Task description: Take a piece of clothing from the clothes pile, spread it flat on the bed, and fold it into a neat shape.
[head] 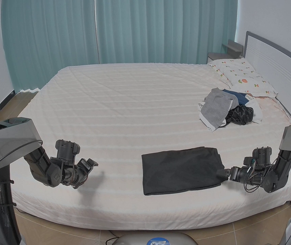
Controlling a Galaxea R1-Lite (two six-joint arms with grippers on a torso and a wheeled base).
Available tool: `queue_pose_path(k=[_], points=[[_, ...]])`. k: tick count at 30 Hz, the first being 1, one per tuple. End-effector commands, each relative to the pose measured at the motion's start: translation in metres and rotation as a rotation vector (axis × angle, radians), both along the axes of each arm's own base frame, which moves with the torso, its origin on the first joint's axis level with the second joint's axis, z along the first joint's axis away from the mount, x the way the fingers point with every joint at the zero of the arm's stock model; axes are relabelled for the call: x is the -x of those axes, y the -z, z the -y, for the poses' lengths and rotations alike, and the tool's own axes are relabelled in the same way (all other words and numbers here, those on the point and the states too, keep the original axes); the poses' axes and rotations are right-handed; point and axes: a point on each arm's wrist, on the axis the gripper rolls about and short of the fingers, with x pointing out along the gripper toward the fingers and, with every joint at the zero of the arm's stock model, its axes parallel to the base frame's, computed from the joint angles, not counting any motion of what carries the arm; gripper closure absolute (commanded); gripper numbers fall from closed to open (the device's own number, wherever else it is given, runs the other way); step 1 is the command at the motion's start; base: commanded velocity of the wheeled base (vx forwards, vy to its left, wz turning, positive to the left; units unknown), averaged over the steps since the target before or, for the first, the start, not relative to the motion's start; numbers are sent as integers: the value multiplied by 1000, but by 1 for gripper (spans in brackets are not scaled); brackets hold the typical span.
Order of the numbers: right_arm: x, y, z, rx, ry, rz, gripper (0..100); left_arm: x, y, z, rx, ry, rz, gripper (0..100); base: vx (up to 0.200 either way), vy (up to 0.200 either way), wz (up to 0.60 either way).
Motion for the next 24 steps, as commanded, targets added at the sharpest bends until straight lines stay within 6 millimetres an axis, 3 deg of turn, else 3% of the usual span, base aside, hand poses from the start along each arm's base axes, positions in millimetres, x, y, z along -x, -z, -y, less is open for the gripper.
queue_pose_path(k=[1, 9, 20, 24], points=[[-21, -12, 4, -76, 67, 61, 0, 0, -2, 0, 4, -2, 6, 0, 0, 0, 0], [-71, 3, 2, -233, 163, 80, 0, -1, -1, 0, 2, -3, 5, 0, 0, 0, 0], [-97, 7, -5, -314, 194, 62, 0, 1, 0, 0, -2, 0, -1, 0, 0, 0, 0], [-107, 13, -2, -326, 212, 66, 0, 1, 1, 0, -4, 2, -2, 0, 150, 0, 0]])
